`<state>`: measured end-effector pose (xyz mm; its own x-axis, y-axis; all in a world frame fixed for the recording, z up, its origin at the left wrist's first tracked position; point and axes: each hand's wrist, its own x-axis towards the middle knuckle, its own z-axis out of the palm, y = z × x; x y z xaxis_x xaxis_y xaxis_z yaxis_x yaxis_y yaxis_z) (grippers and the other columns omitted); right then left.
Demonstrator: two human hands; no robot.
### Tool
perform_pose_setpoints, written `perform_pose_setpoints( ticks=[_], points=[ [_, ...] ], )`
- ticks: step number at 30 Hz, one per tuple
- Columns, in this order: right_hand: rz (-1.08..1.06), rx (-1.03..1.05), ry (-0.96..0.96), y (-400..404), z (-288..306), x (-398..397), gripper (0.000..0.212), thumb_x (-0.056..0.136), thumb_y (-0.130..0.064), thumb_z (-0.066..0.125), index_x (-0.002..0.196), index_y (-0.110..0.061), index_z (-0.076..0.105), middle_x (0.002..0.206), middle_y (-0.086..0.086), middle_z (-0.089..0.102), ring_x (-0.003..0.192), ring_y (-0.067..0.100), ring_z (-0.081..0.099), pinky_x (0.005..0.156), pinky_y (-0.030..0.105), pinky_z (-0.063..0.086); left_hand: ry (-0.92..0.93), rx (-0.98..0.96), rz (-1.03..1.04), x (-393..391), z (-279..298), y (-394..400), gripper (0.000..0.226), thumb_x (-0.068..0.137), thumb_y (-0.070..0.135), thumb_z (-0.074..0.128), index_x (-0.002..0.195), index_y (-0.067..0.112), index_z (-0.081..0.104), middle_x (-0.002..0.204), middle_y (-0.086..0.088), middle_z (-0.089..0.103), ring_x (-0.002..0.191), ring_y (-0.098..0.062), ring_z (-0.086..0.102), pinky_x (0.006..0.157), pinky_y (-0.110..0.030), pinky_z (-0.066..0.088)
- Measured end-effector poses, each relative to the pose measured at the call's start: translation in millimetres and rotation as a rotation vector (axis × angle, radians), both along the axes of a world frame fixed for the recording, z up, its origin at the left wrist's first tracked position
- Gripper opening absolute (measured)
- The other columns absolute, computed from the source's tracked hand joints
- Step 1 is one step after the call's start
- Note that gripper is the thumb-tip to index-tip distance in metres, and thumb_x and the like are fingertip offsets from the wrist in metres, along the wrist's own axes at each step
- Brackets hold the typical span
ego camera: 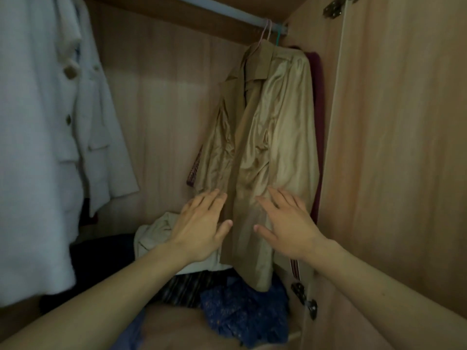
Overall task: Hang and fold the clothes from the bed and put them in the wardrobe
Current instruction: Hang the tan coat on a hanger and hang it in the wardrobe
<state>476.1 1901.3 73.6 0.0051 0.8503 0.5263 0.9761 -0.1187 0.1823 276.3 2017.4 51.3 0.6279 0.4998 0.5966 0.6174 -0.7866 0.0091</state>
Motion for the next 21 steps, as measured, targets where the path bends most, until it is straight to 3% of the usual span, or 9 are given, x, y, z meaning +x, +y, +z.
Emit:
perform_pose_setpoints(
  ticks=[7, 10, 13, 21],
  points=[
    [-0.109, -0.031, 0.163, -66, -42, -28, 0.074, 0.089, -0.065, 0.030, 0.153, -0.029, 0.022, 0.162, 0.006, 0.017, 0.149, 0.026, 0.015, 0.121, 0.045, 0.016, -0.051, -0.168, -0.102, -24, -50, -38, 0.082, 0.089, 0.067, 0.011, 0.155, 0.021, 0.023, 0.162, 0.001, 0.022, 0.147, -0.019, 0.020, 0.118, -0.043, 0.025],
    [-0.203, -0.099, 0.218, -105, -71, -40, 0.070, 0.091, -0.061, 0.036, 0.152, -0.029, 0.024, 0.163, 0.005, 0.017, 0.150, 0.025, 0.014, 0.121, 0.045, 0.017, -0.020, -0.243, -0.127, -22, -92, -65, 0.073, 0.094, 0.061, 0.018, 0.155, 0.022, 0.025, 0.162, 0.002, 0.024, 0.147, -0.018, 0.021, 0.119, -0.039, 0.024],
    [-0.275, -0.165, 0.214, -147, -93, -46, 0.074, 0.088, -0.066, 0.027, 0.152, -0.029, 0.024, 0.162, 0.004, 0.020, 0.148, 0.026, 0.018, 0.118, 0.043, 0.020, 0.027, -0.362, -0.130, -16, -131, -98, 0.062, 0.101, 0.055, 0.031, 0.154, 0.024, 0.026, 0.162, 0.003, 0.024, 0.148, -0.018, 0.021, 0.120, -0.038, 0.021],
    [-0.381, -0.189, 0.314, -247, -118, -58, 0.067, 0.099, -0.054, 0.041, 0.155, -0.026, 0.019, 0.165, 0.007, 0.011, 0.150, 0.026, 0.011, 0.121, 0.045, 0.013, 0.048, -0.326, -0.255, -10, -130, -169, 0.083, 0.085, 0.067, 0.014, 0.151, 0.022, 0.035, 0.157, -0.001, 0.034, 0.145, -0.021, 0.028, 0.117, -0.040, 0.026]
  ],
)
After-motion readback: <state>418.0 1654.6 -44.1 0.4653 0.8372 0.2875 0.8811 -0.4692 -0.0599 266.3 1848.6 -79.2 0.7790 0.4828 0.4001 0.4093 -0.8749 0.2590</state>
